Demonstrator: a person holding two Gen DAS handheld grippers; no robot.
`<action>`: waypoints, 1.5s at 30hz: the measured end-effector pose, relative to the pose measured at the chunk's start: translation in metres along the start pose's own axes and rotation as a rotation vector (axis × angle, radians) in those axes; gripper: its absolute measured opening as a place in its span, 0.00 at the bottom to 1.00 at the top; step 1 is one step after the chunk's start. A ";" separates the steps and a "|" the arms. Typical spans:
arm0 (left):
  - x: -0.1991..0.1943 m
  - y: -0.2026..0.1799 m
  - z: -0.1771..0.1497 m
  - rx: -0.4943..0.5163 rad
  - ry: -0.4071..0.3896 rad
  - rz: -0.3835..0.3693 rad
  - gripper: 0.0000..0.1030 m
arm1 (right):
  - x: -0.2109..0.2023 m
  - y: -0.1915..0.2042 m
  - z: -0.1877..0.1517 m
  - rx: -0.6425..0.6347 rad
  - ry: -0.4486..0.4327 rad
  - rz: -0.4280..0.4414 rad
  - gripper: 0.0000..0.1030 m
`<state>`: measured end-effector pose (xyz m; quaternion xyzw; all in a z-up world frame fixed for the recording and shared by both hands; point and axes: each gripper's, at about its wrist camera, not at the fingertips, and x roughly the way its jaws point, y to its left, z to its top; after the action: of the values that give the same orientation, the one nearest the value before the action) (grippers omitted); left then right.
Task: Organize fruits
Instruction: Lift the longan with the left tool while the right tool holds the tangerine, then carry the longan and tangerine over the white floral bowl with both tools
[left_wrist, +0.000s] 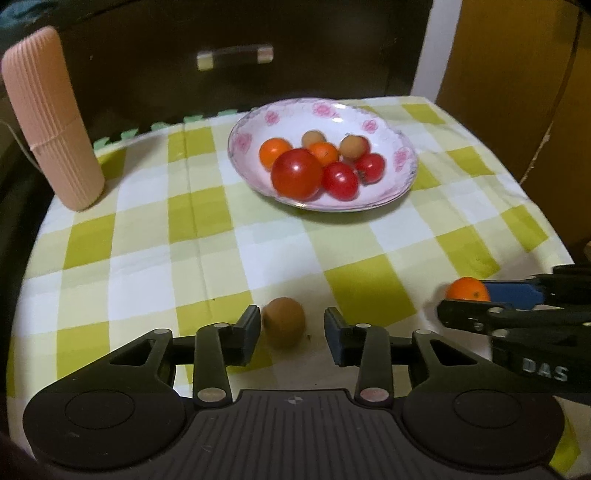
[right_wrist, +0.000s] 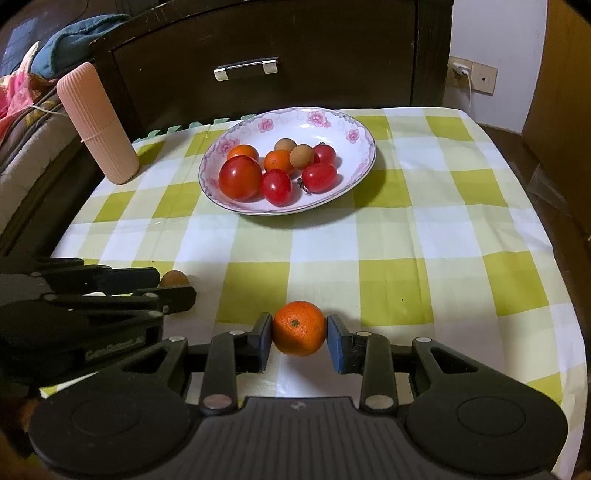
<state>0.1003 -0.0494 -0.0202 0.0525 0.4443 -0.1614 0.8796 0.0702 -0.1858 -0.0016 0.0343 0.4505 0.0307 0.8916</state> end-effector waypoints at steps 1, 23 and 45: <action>0.003 0.001 0.000 -0.008 0.008 0.000 0.44 | 0.000 0.000 0.000 0.000 0.001 0.000 0.29; -0.012 -0.007 0.010 -0.021 -0.033 -0.034 0.33 | -0.001 0.001 0.005 0.001 -0.024 -0.003 0.30; -0.006 -0.010 0.060 -0.043 -0.114 -0.055 0.30 | 0.006 -0.008 0.054 0.037 -0.098 0.010 0.30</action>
<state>0.1397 -0.0715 0.0214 0.0119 0.3981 -0.1788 0.8997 0.1175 -0.1953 0.0243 0.0546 0.4066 0.0248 0.9116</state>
